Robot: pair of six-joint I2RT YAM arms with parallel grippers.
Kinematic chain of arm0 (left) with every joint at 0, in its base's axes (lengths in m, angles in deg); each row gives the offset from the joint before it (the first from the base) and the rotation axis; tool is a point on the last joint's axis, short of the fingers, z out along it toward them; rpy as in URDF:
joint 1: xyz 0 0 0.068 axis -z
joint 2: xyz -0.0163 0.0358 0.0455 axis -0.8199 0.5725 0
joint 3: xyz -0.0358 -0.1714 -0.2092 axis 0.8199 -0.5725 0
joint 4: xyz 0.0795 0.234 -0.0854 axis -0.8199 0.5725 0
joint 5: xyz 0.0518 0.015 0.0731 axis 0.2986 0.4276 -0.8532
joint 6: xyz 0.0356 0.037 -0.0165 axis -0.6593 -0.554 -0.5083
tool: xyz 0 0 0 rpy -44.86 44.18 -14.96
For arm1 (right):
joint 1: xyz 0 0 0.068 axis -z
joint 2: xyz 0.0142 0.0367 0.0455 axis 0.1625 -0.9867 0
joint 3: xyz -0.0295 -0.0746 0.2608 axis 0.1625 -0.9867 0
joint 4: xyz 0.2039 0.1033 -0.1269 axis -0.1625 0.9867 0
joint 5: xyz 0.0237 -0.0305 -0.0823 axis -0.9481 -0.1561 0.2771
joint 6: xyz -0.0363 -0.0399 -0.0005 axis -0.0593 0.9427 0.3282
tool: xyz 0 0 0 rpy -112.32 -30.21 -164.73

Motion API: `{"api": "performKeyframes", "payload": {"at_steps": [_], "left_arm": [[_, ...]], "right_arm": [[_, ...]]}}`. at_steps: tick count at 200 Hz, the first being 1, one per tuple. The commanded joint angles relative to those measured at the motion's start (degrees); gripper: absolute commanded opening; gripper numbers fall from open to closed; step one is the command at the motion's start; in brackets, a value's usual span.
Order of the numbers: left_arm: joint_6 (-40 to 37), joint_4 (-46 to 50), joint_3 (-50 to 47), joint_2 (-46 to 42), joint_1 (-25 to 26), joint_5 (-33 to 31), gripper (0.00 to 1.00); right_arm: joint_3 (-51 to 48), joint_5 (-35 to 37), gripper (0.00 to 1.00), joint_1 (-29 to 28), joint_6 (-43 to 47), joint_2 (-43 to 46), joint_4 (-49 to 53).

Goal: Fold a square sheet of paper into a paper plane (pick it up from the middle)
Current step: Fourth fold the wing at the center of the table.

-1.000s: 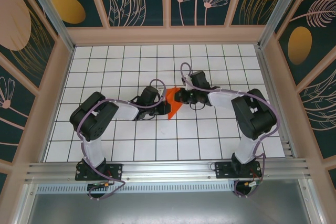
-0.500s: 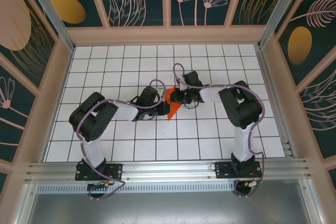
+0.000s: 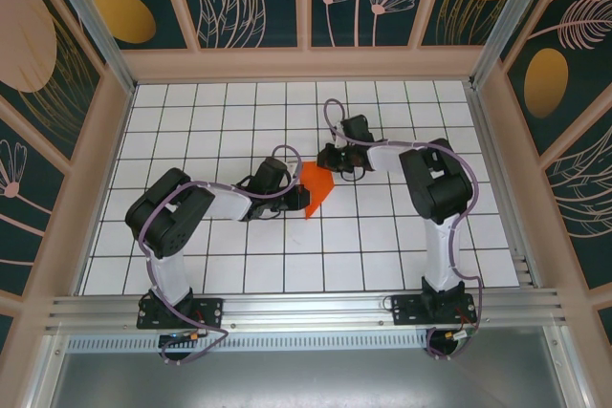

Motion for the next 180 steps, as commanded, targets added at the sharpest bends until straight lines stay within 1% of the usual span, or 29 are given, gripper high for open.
{"api": "performKeyframes", "payload": {"at_steps": [1,46,58,68,99,116,127,151,180], "left_arm": [[-1.15,14.28,-4.10,1.85,-0.44,-0.52,0.00],[-1.08,14.33,-4.08,1.94,-0.44,-0.49,0.00],[-1.08,14.54,-4.01,1.94,-0.38,-0.68,0.00],[-1.00,14.68,-3.86,1.85,-0.38,-0.77,0.00],[-0.66,14.59,-3.66,1.50,-0.43,-1.20,0.00],[-0.47,14.33,-3.66,1.48,-0.43,-1.28,0.00],[-0.45,14.29,-3.51,1.56,-0.42,-1.28,0.00],[-0.46,14.59,-3.46,1.63,-0.43,-1.37,0.00],[-0.47,14.87,-3.26,1.59,-0.45,-1.55,0.00]], "right_arm": [[3.30,5.30,0.08,0.82,1.76,-1.90,3.54],[6.26,9.61,0.06,1.56,0.80,-2.82,6.20],[7.17,9.11,0.04,1.68,1.24,-2.07,6.64],[6.91,7.34,0.04,1.62,2.07,-0.63,5.96],[1.00,3.86,0.05,1.50,1.73,7.44,0.89],[-2.99,0.86,0.05,0.73,0.98,10.19,-1.20],[-5.34,0.20,0.05,-0.53,0.95,11.33,-1.81],[-9.79,-1.43,0.05,-3.24,-0.19,11.97,-3.81],[-11.93,-2.43,0.05,-5.04,-1.18,10.27,-5.03]]}}
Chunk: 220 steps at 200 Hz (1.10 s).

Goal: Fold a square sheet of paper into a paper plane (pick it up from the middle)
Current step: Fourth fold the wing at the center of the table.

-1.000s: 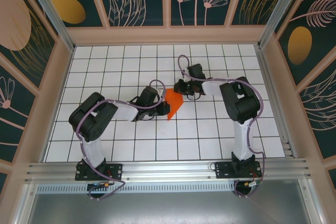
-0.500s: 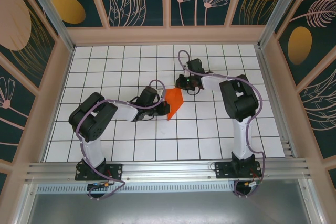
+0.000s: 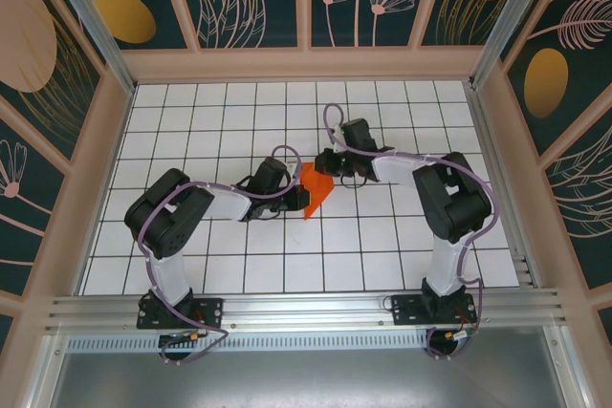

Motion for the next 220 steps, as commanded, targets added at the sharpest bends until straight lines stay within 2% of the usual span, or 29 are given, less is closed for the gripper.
{"api": "performKeyframes", "payload": {"at_steps": [1,49,139,220], "left_arm": [[-0.50,14.51,-3.09,1.89,-0.45,-1.48,0.00],[-0.40,14.96,-2.98,2.06,-0.45,-1.48,0.00],[-0.69,15.32,-4.04,2.11,-0.42,-0.96,0.00],[-0.53,14.63,-3.99,2.09,-0.42,-0.95,0.00]], "right_arm": [[-2.10,-2.55,0.05,-1.16,-1.29,-1.17,-2.43],[-0.42,-1.30,0.05,-0.84,-0.71,-5.62,-2.23],[5.67,6.78,0.05,5.29,-3.77,-11.32,-3.02],[14.15,11.63,0.05,7.88,-3.38,-13.76,2.48]]}}
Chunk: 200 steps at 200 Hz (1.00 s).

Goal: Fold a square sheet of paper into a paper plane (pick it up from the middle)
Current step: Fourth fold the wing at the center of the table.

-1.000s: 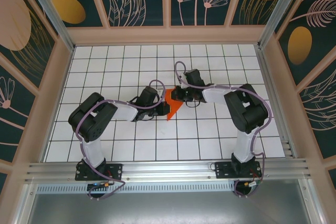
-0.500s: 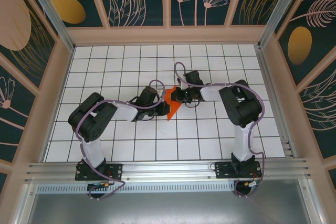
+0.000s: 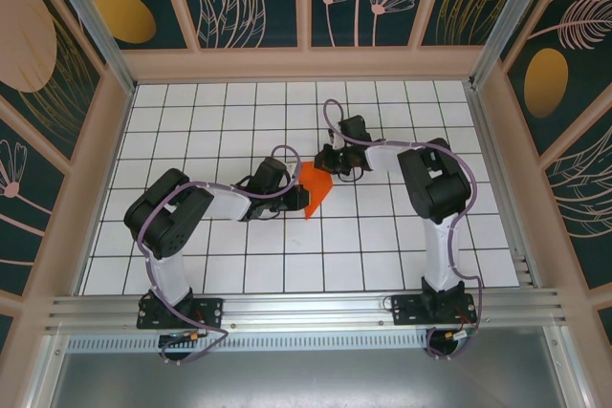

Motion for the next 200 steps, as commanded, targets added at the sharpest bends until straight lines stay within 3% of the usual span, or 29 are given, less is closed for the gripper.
{"api": "performKeyframes", "payload": {"at_steps": [1,37,91,153,200], "left_arm": [[-0.51,14.32,-3.93,2.23,-0.34,-0.95,0.00],[-0.08,14.07,-3.62,2.26,-0.40,-1.39,0.00],[1.92,12.66,-3.86,1.19,-0.39,-2.25,0.00],[2.49,10.89,-4.09,0.27,-0.39,-1.67,0.00],[3.29,9.48,-3.00,-2.13,-0.42,-1.13,0.00]], "right_arm": [[3.60,12.92,0.05,4.12,0.99,-1.72,-0.78],[3.77,10.30,0.05,3.91,2.24,2.32,-0.26],[-11.83,1.47,0.05,-0.98,-0.57,12.98,-8.98],[-15.06,-1.43,0.01,-5.22,-5.96,9.55,-11.62],[-13.73,2.16,0.01,-5.42,-4.29,6.80,-7.13]]}}
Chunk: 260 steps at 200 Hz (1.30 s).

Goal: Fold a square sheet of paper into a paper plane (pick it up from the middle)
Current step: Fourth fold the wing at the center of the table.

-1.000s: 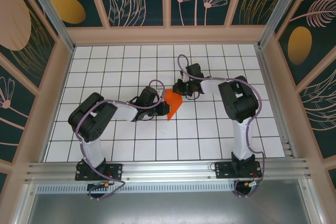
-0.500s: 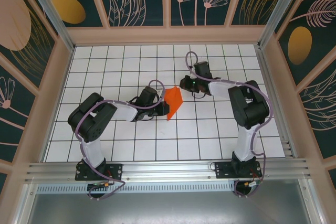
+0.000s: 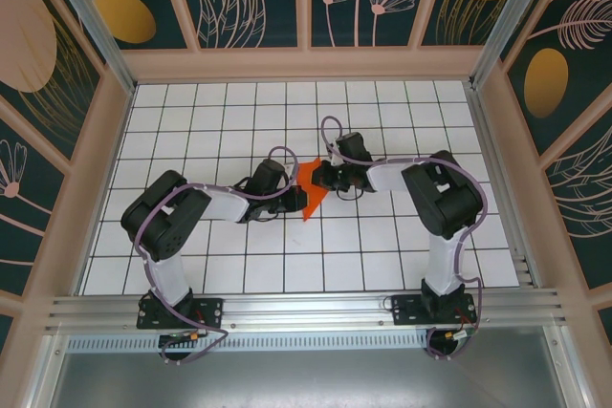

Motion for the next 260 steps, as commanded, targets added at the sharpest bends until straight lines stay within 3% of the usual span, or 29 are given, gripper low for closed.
{"api": "performKeyframes", "payload": {"at_steps": [1,12,44,63,133,178,260], "left_arm": [[1.04,9.26,-1.46,-0.71,-0.41,-0.83,0.00],[0.60,10.81,0.97,-1.74,-0.49,-2.35,0.00],[-0.39,14.64,8.33,-4.07,-1.04,-7.46,0.17],[0.55,13.43,9.52,-4.29,-1.58,-7.97,0.18],[2.70,9.87,10.78,0.57,-2.35,-4.85,0.04],[3.19,8.15,10.92,2.80,-2.45,-1.89,0.04],[3.09,11.20,9.87,4.17,-2.51,-4.44,0.00]], "right_arm": [[1.14,1.95,0.01,-0.28,0.36,-1.87,2.00],[1.70,3.11,0.01,-0.28,1.43,-2.64,3.85],[3.51,5.66,0.00,-0.28,4.00,-4.56,7.43],[3.60,5.51,0.00,0.13,4.36,-4.75,7.19],[4.49,4.77,0.00,0.51,4.90,-5.13,6.98],[4.49,3.54,0.00,0.51,4.29,-5.48,5.98],[4.10,-1.36,0.03,1.51,3.25,-2.51,2.70]]}}
